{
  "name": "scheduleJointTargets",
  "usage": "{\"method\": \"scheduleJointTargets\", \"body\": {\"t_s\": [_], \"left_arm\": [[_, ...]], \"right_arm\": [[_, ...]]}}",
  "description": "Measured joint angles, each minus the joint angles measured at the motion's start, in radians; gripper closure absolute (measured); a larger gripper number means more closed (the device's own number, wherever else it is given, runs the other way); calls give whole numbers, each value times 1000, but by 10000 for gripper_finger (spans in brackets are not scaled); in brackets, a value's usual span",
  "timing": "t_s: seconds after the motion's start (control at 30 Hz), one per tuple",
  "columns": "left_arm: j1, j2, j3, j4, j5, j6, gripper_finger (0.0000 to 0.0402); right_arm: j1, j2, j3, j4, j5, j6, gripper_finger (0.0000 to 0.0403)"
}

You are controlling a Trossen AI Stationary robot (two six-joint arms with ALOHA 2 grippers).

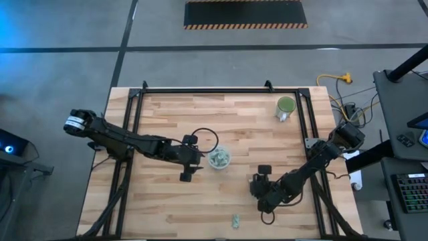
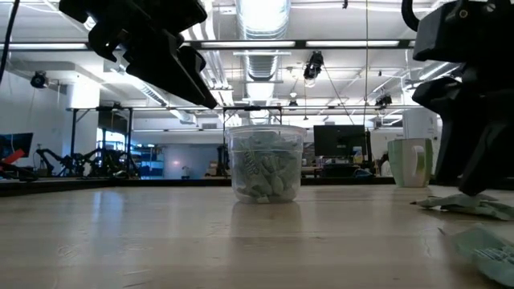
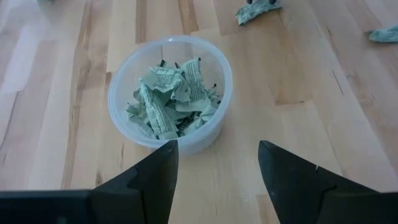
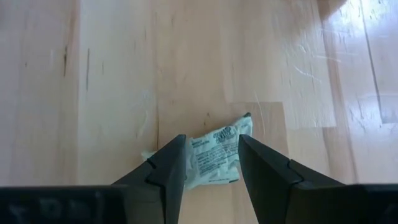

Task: Pick and place Stevia / Truvia into bins
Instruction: Put the light green stevia packet into the transparent container

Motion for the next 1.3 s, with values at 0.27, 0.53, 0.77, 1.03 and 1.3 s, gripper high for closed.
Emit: {"method": "scheduleJointTargets", "body": {"t_s": [0.27, 0.53, 0.77, 1.03, 1.3], "left_arm": [[0, 0, 0, 1, 0, 0, 197], [0, 0, 0, 1, 0, 0, 197], [0, 0, 0, 1, 0, 0, 197], [0, -1, 0, 1, 0, 0, 197], [0, -1, 0, 1, 0, 0, 197]], "right_arm": [[0, 0, -31, 7, -4, 48, 266], [0, 0, -37, 7, -3, 52, 267], [1, 0, -39, 6, -12, 52, 302], [1, 0, -39, 8, -27, 52, 378], [0, -4, -31, 3, -30, 40, 394]]}}
